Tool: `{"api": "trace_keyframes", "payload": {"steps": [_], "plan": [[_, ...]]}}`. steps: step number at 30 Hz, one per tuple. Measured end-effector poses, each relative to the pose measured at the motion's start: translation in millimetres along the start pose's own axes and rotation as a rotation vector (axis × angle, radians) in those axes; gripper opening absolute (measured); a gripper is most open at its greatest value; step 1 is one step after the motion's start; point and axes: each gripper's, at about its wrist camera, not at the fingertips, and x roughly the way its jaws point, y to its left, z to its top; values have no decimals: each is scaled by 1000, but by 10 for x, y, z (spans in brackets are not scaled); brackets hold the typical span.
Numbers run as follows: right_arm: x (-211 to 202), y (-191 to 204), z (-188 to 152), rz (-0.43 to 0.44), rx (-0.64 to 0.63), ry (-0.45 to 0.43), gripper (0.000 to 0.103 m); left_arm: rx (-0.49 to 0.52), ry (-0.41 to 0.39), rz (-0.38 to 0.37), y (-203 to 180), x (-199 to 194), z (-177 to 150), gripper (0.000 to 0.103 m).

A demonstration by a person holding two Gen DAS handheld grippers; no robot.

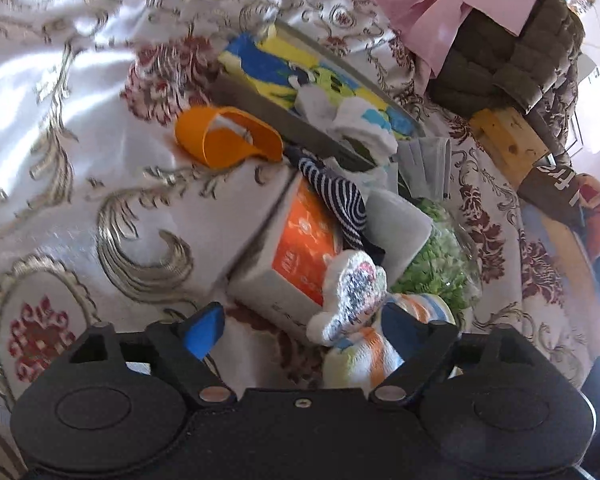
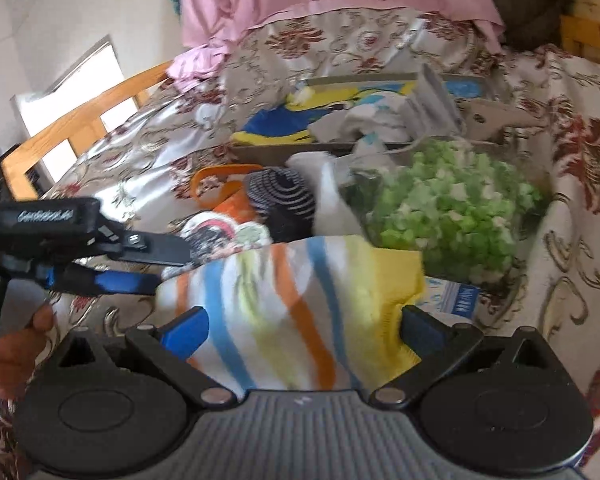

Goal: Organize soft objects
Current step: 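Reach the left gripper to the white printed sock while the right gripper reaches the striped towel, then close the left gripper on the white printed sock while the right gripper grasps the striped towel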

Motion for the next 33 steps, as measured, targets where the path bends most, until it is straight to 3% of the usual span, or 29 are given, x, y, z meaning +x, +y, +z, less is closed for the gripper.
{"api": "trace_keyframes", "payload": {"steps": [10, 13, 16, 19, 24, 27, 33], "plan": [[68, 291, -79, 57, -133, 31, 103, -106, 71, -144, -43, 117, 5, 58], [121, 402, -130, 26, -198, 50, 103, -117, 58, -164, -97, 120, -9, 58], [159, 487, -188, -64, -266, 55, 101, -150, 60, -193, -115, 145, -14, 58], [108, 468, -176, -76, -250, 31, 87, -152, 53, -200, -140, 141, -20, 58], [19, 337, -95, -102, -189, 8, 41, -164, 36, -191, -113, 114, 15, 58], [-25, 282, -73, -115, -169, -8, 30, -175, 22, -175, -91, 103, 46, 58], [-190, 94, 19, -150, -81, -88, 23, -153, 15, -158, -129, 99, 69, 56]]}}
